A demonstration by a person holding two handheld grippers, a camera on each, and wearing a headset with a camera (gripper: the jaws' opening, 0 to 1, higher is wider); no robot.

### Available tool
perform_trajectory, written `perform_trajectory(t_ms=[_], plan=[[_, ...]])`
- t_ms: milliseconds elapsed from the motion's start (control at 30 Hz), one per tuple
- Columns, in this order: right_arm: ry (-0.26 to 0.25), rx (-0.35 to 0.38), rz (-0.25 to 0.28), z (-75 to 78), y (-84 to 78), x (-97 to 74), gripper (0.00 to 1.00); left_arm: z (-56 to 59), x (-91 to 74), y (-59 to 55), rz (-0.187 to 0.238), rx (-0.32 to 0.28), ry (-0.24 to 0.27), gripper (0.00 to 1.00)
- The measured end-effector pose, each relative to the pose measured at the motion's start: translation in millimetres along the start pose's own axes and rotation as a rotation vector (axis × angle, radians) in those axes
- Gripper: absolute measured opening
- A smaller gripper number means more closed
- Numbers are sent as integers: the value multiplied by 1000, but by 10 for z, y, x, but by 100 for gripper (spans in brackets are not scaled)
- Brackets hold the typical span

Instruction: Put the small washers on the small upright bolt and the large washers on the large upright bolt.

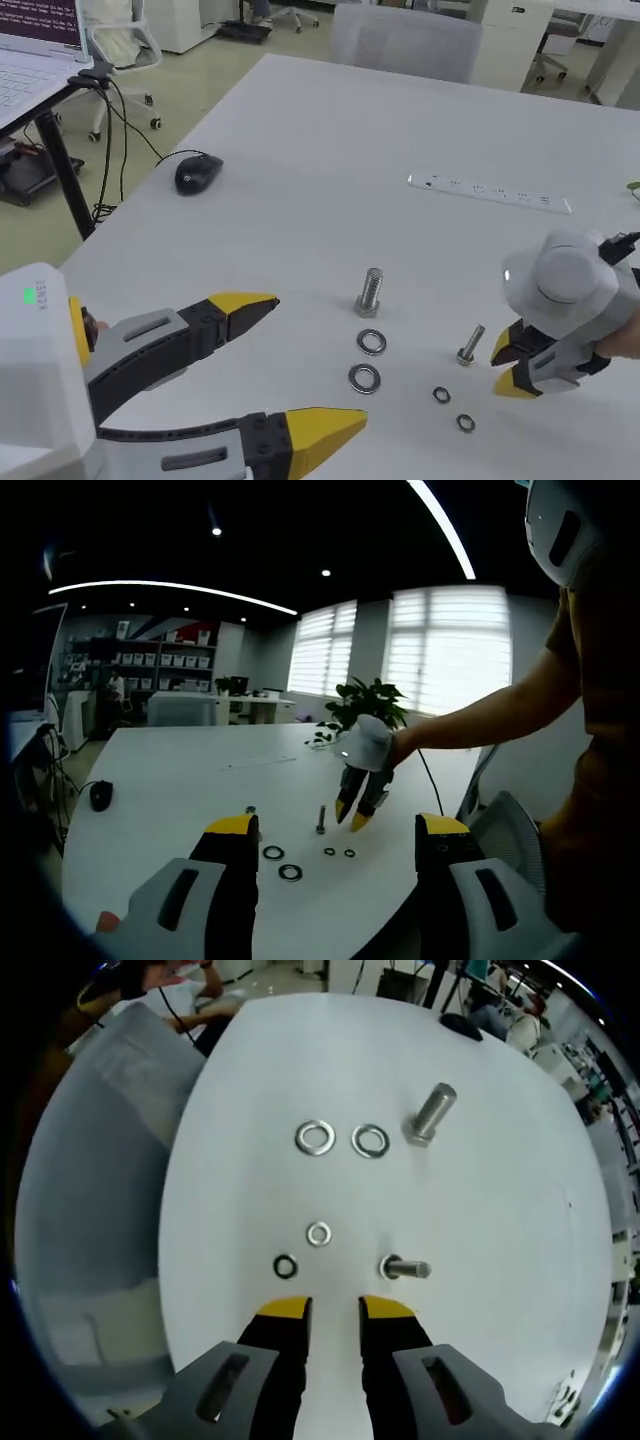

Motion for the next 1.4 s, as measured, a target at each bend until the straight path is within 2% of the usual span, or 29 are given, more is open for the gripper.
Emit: perform_trajectory(t_ms=[167,300,733,1033,1400], plan=[[30,-6,9,-162,54,112,20,42,-20,15,4,4,-3,63],[38,-8,12,-215,86,173,20,49,-52,21,7,7,0,63],[52,-8,6,-243,123,295,22,33,-120,18,15,3,24,63],[41,-20,19,-247,117,291,21,29,-96,22,18,0,27,63],[31,-38,13,-231,125,298,14,41,-82,32,18,3,24,63]])
Point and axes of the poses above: the centre of the closed fingertips' face, and the gripper's own axes: x roughly forward along the fingers, z roughly to its right, y roughly out of its top, the point moved 2 cm from there along -x, roughly backward along the fingers, and after that the axes turned 9 degrees about -z, right-handed, at the moved point
